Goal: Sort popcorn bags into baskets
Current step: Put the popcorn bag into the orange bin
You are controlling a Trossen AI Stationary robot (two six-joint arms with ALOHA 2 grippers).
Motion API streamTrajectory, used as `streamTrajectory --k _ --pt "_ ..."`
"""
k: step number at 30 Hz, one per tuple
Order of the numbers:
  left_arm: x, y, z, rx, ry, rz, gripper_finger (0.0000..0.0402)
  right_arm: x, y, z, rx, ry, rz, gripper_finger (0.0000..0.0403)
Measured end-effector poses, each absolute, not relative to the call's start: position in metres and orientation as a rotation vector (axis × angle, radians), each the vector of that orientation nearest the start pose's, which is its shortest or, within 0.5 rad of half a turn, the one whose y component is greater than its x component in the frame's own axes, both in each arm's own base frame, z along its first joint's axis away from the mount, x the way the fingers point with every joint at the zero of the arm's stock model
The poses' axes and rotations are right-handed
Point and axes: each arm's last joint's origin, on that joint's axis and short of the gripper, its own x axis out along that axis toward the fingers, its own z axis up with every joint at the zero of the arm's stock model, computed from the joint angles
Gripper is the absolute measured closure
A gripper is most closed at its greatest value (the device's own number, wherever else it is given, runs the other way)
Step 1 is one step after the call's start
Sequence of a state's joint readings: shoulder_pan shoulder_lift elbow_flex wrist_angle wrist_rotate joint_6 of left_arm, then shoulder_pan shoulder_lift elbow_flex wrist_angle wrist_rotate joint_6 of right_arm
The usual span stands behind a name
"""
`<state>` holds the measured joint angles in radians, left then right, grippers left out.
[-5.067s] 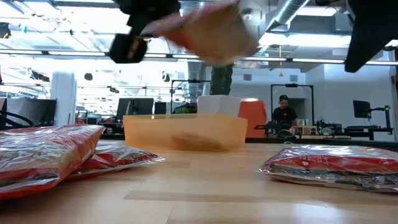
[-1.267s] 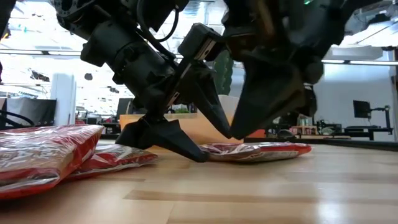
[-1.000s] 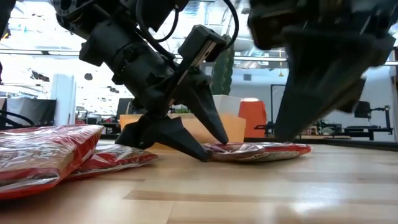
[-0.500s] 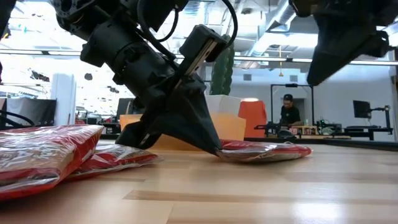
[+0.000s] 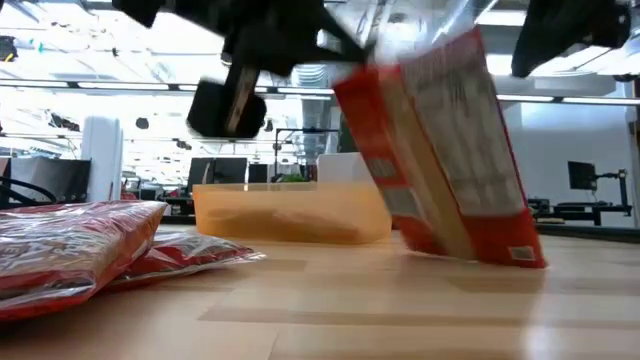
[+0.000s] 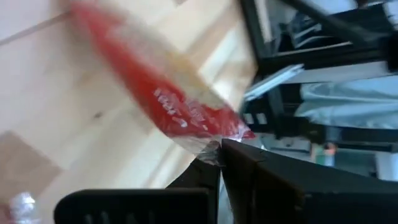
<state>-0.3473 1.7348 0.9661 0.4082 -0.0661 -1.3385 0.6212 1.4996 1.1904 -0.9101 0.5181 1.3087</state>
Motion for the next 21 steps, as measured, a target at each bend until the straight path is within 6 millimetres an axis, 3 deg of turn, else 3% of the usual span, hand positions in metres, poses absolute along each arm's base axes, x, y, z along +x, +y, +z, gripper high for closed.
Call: streamTrajectory --k 13,21 --pt "0.324 -0.102 0.277 -1.240 0.181 0.019 0.0401 0.222 0.141 0.281 0.503 0.816 -0.579 0.0375" --pt "0.324 -0.046 0.296 -1.170 0.031 0.143 0.0401 0.223 0.141 0.278 0.490 0.830 -0.589 0.0387"
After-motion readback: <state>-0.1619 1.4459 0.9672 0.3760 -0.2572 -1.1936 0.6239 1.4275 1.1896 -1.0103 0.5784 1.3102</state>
